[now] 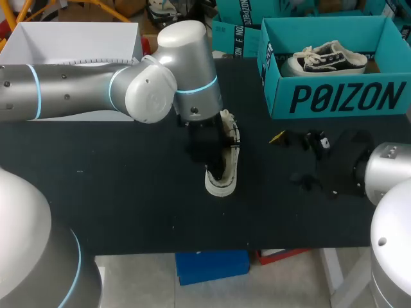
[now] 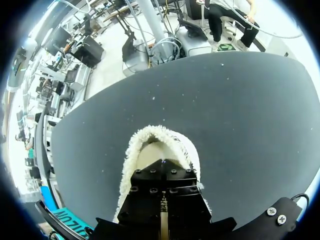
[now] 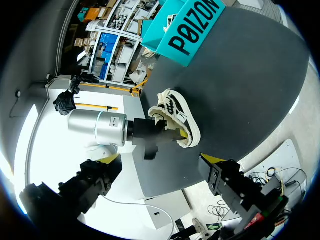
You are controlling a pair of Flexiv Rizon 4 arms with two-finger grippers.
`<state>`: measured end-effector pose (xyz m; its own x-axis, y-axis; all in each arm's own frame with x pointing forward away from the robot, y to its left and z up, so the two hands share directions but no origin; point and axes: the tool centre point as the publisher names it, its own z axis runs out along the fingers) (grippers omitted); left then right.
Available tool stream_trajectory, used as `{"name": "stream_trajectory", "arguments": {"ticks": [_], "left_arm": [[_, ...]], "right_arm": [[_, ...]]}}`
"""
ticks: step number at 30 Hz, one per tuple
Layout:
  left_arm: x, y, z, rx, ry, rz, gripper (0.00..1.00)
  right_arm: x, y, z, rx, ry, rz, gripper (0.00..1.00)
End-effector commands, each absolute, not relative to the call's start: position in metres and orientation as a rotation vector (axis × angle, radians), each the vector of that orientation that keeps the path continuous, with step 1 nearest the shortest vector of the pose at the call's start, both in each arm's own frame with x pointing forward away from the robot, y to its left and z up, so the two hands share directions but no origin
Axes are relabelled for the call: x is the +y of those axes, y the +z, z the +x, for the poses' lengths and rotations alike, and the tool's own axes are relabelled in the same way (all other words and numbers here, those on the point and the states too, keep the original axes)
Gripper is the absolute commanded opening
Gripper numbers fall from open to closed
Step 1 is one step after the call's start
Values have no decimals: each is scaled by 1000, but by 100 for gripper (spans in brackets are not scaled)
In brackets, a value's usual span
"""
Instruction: Take the shoe out of the shoebox, open the shoe tongue, remove and reinsert the insole, then place the shoe into the shoebox
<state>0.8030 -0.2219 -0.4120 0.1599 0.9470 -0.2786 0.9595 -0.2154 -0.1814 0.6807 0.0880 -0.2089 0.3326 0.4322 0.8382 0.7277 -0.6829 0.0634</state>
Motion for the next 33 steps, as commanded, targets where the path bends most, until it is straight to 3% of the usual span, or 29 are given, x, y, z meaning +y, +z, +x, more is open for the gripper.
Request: {"name": "stream_trajectory", "arguments": {"ticks": [1, 17, 33], "left_arm": [[-217, -403, 803, 1932, -529, 2332, 0], [-184, -308, 838, 1892, -482, 2090, 0], [-165, -309, 885, 2025, -582, 1760, 0]], "right_arm": [[81, -213, 675, -1024, -1193, -2165, 100], [81, -213, 675, -1024, -1193, -2165, 100], [81, -213, 675, -1024, -1193, -2165, 100]]}}
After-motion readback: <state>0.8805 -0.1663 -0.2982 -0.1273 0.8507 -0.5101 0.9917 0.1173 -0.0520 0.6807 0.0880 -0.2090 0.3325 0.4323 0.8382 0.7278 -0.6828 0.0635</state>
